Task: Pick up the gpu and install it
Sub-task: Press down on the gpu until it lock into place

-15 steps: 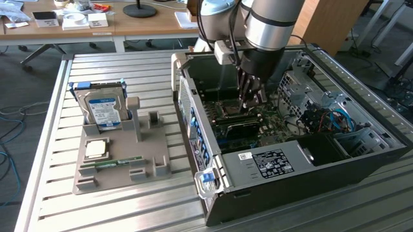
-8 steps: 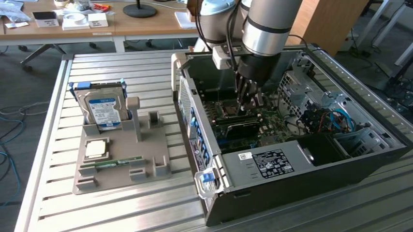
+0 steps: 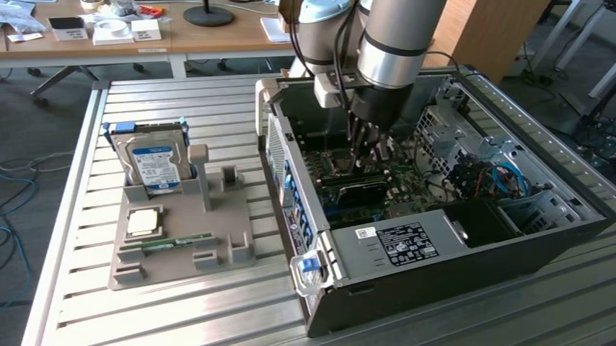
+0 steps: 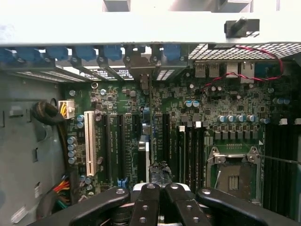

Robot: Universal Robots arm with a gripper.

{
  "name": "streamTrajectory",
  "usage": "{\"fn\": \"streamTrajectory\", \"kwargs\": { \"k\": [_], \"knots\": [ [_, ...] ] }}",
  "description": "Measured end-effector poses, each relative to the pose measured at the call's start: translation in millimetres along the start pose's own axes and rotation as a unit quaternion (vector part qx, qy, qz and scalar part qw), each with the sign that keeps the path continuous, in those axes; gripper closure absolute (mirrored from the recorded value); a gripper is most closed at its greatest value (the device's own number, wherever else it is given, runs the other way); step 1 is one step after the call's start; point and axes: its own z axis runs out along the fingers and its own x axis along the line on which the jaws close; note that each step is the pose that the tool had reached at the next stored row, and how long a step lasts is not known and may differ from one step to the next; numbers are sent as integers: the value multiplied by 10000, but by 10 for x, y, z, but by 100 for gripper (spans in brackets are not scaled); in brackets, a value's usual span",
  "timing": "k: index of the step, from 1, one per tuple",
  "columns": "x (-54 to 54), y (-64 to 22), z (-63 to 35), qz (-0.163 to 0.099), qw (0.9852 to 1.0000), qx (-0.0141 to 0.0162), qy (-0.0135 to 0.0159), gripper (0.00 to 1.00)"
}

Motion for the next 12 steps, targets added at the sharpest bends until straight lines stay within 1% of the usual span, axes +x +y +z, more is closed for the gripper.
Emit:
{"fn": "streamTrajectory", "kwargs": {
  "k": [5,10,12],
  "knots": [
    [0,1,77,1,10000,1,0,89],
    [13,1,85,1,10000,0,2,89],
    [14,1,103,2,10000,1,1,89]
  ]
}}
